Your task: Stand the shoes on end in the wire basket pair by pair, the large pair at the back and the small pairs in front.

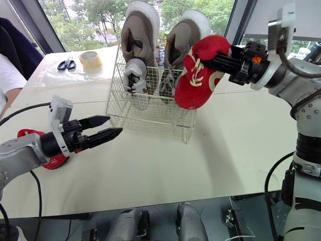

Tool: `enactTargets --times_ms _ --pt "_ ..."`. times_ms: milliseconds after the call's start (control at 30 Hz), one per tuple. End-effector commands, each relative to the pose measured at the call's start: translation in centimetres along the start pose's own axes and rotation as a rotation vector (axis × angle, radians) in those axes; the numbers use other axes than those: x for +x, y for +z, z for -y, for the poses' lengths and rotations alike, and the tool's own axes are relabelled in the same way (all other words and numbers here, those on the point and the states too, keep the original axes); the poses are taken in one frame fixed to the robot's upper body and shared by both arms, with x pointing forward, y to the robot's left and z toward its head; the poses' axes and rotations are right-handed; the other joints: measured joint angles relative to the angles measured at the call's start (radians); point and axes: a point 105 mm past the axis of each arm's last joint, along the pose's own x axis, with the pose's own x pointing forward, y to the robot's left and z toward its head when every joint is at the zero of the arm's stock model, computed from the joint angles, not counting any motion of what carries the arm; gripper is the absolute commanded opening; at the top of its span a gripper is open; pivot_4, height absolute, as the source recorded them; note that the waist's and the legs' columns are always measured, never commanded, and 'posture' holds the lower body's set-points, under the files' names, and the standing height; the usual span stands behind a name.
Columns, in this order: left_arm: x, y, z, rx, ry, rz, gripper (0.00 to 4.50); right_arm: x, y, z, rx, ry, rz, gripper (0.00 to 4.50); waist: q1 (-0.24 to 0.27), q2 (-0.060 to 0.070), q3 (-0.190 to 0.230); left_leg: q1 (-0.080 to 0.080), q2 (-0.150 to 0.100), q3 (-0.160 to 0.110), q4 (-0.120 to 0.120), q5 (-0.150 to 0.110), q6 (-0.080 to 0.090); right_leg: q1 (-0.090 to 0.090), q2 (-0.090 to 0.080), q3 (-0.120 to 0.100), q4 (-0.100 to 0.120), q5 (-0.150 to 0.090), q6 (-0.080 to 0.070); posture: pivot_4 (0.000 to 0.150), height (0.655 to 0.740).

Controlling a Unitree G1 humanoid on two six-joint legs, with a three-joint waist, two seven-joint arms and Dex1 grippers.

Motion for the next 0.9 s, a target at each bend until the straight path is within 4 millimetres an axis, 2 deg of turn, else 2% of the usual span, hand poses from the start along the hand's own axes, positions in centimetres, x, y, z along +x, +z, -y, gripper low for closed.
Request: enactTargets --times_ms 33,200,367,500,633,733,867,900 --pt "0.8 0.0 2.1 0.003 -0.088 0.035 4.43 0.4 0.1 -0.9 -0.066 0.018 0.012 1.05 0.004 0.000 0.000 0.000 0.000 0.000 0.000 0.000 0.000 0.000 -0.001 0.000 0.000 0.000 0.000 0.150 0.7400" --pt "1.7 -1.0 2.8 -0.092 -0.096 0.073 4.43 1.2 -2.5 -1.4 -0.120 0.038 -0.053 1.05 0.009 0.000 0.000 0.000 0.000 0.000 0.001 0.000 0.000 0.000 -0.001 0.000 0.000 0.000 0.000 0.150 0.7400" --pt "1.9 -3.4 3.5 -0.140 -0.093 0.021 4.43 1.8 -4.8 -1.2 -0.183 0.052 -0.101 1.05 0.010 0.000 0.000 0.002 -0.001 0.000 0.001 0.000 0.000 0.002 -0.001 0.000 0.001 0.000 0.000 0.150 0.7400" --pt "1.7 -4.4 3.7 -0.154 -0.094 -0.008 4.43 1.8 -5.6 -1.6 -0.171 0.094 -0.106 1.05 0.011 -0.001 -0.001 0.003 -0.001 0.000 0.002 0.000 0.000 0.004 0.000 0.000 0.001 0.000 0.000 0.150 0.7400" --pt "1.3 -4.6 3.2 -0.164 -0.075 -0.006 4.43 1.6 -6.3 -1.7 -0.160 0.120 -0.123 1.05 0.012 -0.001 -0.001 0.002 -0.001 0.000 0.002 0.000 0.000 0.003 -0.001 0.000 0.001 0.000 0.000 0.150 0.7400" --pt "1.2 -4.6 3.0 -0.167 -0.071 -0.008 4.50 1.4 -6.9 -1.7 -0.158 0.123 -0.137 2.34 0.012 -0.001 -0.001 0.003 -0.001 -0.001 0.002 0.000 0.000 0.004 -0.001 0.000 0.001 0.000 0.000 0.150 0.7400" --pt "1.2 -4.6 2.9 -0.165 -0.071 -0.012 4.50 1.1 -7.3 -1.4 -0.156 0.109 -0.145 4.32 0.010 -0.001 -0.001 0.003 -0.001 0.000 0.002 0.000 0.000 0.003 -0.001 0.000 0.001 0.000 0.000 0.150 0.7400" --pt "1.2 -4.6 2.8 -0.164 -0.070 -0.014 4.50 1.1 -7.2 -1.3 -0.160 0.101 -0.144 4.45 0.010 -0.001 -0.001 0.003 -0.001 0.000 0.002 0.000 0.000 0.003 -0.001 0.000 0.001 0.000 0.000 0.150 0.7400"
